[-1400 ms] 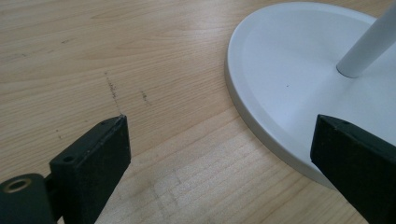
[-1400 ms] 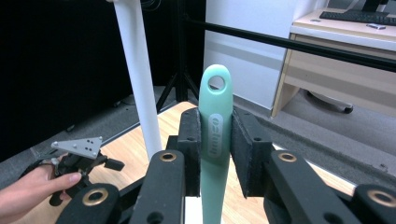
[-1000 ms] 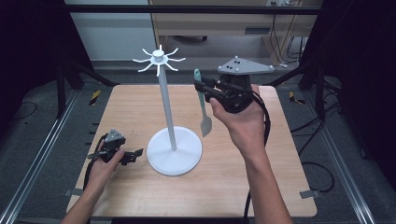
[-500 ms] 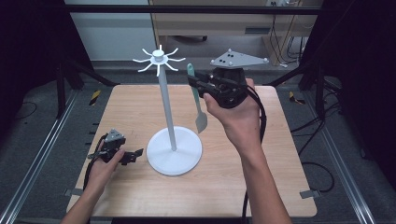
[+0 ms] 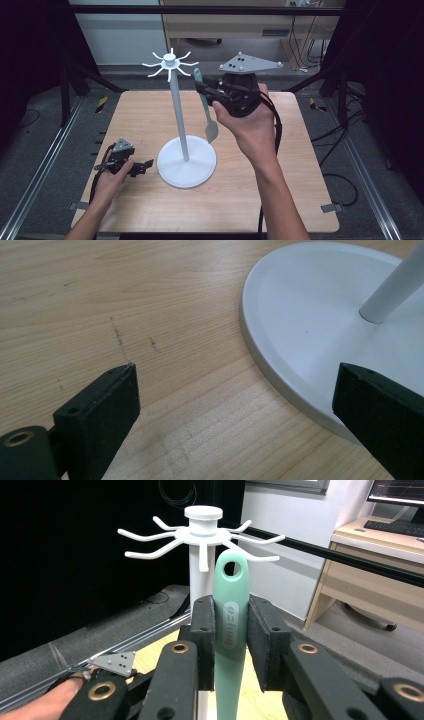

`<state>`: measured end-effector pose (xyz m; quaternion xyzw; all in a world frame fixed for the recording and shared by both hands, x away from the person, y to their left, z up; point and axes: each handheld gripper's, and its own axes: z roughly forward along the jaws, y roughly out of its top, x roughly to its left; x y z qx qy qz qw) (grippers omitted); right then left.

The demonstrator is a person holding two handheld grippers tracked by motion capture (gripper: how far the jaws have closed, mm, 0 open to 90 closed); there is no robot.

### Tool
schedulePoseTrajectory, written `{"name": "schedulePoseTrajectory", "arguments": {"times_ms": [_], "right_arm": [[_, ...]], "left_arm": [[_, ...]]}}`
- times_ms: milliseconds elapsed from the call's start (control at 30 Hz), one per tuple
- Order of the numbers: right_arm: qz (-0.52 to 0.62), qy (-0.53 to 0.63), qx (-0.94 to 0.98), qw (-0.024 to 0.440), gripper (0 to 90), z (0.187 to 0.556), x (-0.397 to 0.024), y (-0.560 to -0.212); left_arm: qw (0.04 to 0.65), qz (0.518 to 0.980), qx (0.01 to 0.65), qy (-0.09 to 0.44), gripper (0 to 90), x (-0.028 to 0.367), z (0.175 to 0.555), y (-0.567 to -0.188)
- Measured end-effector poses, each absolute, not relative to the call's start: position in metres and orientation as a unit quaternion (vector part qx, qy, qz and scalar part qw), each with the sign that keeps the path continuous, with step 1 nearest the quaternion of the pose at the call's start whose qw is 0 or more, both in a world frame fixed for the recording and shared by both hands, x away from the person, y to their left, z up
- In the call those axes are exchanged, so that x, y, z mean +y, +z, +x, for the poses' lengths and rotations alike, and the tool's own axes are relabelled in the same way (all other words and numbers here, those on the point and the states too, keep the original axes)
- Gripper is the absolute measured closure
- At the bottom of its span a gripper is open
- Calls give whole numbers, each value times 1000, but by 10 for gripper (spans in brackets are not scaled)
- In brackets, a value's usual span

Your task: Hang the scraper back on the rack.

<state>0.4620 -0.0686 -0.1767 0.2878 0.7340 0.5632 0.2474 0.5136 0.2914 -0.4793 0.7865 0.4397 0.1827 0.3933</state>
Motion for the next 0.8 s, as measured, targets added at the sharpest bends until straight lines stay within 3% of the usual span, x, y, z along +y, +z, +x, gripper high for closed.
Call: {"name": "schedulePoseTrajectory", "arguments": {"times_ms": [800], "right_arm": [[278, 552, 749, 238, 743, 465, -56, -178]], "left_arm": [[394, 787, 438, 181, 47, 291, 514, -479]]}}
